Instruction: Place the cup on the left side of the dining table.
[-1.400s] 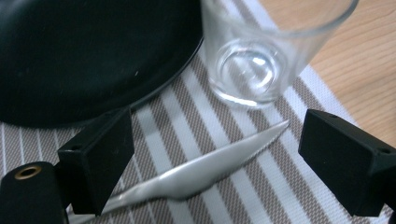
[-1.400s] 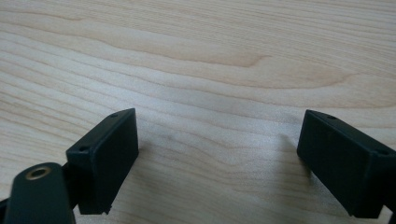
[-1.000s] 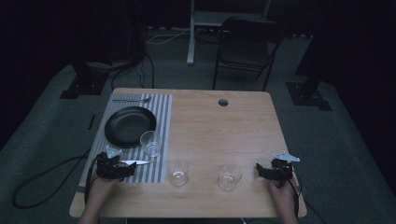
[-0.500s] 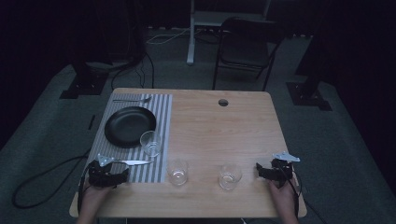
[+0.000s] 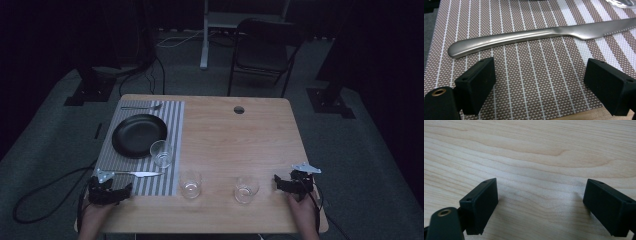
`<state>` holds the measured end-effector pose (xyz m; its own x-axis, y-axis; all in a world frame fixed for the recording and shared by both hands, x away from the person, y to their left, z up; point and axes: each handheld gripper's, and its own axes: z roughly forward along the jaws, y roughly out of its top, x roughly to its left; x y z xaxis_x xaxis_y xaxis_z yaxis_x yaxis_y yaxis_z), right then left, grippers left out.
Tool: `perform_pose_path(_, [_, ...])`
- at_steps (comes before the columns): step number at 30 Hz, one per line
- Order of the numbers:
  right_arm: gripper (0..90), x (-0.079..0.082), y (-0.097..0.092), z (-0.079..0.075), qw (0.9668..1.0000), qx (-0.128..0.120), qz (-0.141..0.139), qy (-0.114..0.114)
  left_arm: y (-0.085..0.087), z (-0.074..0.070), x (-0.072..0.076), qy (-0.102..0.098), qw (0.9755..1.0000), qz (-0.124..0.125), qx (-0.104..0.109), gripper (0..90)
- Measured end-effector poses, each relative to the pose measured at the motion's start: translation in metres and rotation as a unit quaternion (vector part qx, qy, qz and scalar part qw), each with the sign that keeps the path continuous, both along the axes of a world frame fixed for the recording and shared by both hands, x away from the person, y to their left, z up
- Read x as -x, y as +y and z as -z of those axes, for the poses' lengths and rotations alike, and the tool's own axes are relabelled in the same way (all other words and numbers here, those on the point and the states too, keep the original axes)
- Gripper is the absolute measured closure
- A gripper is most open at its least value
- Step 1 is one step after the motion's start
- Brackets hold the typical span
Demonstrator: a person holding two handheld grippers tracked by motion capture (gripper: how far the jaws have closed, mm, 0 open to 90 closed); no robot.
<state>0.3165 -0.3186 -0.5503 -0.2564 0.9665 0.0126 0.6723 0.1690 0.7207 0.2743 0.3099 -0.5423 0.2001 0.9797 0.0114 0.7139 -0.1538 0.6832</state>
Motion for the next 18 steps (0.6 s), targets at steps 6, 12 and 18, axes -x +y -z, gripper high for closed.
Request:
perform_pose_path(6, [12.1, 0.0, 0.0, 0.0, 1.0, 0.0, 0.0, 0.0, -0.0005, 0.003, 0.0031, -0.015, 0.9999, -0.003, 0.003, 10.7])
perform_pose_path(12, [12.1, 0.0, 0.0, 0.0, 1.0, 0.0, 0.0, 0.0, -0.0024, 0.0042, 0.0022, -0.002, 1.0, 0.008, 0.001, 2.8])
perform_pose_path(18, [12.1, 0.0, -0.0001, 0.0001, 1.0, 0.001, -0.001, 0.0, -0.0027, 0.0042, 0.0026, -0.002, 1.0, 0.003, 0.001, 0.0])
